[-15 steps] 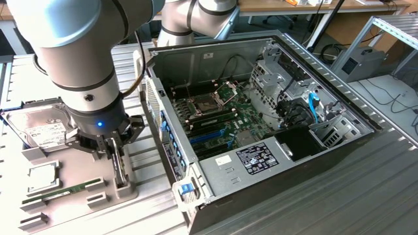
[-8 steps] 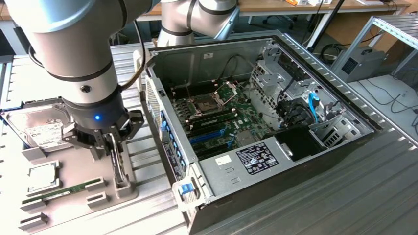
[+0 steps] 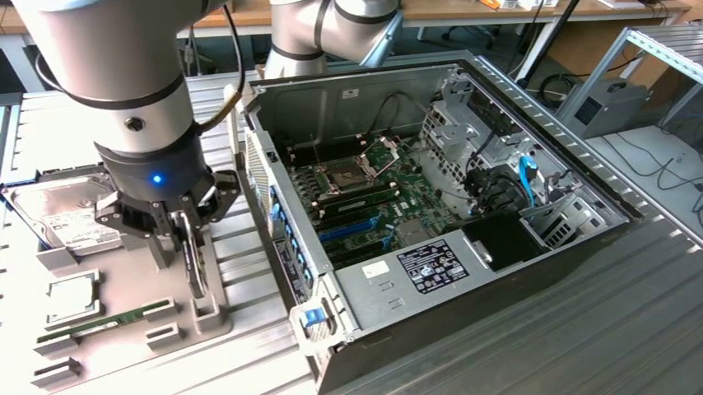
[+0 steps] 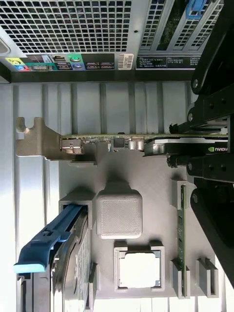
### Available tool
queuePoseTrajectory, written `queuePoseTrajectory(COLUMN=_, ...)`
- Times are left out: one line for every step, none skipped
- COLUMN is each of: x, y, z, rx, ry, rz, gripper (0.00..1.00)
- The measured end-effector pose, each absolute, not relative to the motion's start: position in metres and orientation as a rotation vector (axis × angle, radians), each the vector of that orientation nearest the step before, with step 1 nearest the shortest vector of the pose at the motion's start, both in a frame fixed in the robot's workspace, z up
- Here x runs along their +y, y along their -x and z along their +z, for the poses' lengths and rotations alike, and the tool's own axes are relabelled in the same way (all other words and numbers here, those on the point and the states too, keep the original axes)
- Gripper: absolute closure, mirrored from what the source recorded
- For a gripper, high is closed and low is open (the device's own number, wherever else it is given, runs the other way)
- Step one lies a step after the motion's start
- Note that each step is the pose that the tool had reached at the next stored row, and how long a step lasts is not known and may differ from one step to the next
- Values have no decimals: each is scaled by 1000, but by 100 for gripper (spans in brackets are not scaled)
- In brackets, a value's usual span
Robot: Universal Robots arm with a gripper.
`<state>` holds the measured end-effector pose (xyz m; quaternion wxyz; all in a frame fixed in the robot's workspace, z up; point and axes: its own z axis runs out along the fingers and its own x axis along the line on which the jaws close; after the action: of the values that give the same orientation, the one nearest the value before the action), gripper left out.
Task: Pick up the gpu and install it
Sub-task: 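Pick up the gpu and move the gpu toward the slot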
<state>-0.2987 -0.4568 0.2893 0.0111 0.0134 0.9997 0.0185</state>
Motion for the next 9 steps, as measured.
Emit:
queuePoseTrajectory(x=-457, y=299, z=292, rx=3119, ry=-42, rz=58, gripper=73)
queuePoseTrajectory(x=-457, y=299, z=294, rx=3119, ry=-42, rz=58, gripper=73)
queuePoseTrajectory(x=-457, y=299, z=297, rx=3119, ry=-42, rz=58, gripper=73)
queuePoseTrajectory(x=-457, y=299, z=299, rx=3119, ry=-42, rz=57, gripper=73)
queuePoseTrajectory(x=-457, y=299, z=304, rx=3119, ry=-42, rz=57, gripper=73)
queuePoseTrajectory(x=-456, y=299, z=308, rx=3119, ry=-42, rz=57, gripper=73)
queuePoseTrajectory(x=-456, y=299, z=310, rx=3119, ry=-42, rz=56, gripper=73)
queuePoseTrajectory(x=-456, y=299, z=312, rx=3119, ry=-42, rz=56, gripper=73)
queuePoseTrajectory(x=-456, y=299, z=315, rx=3119, ry=-42, rz=56, gripper=73)
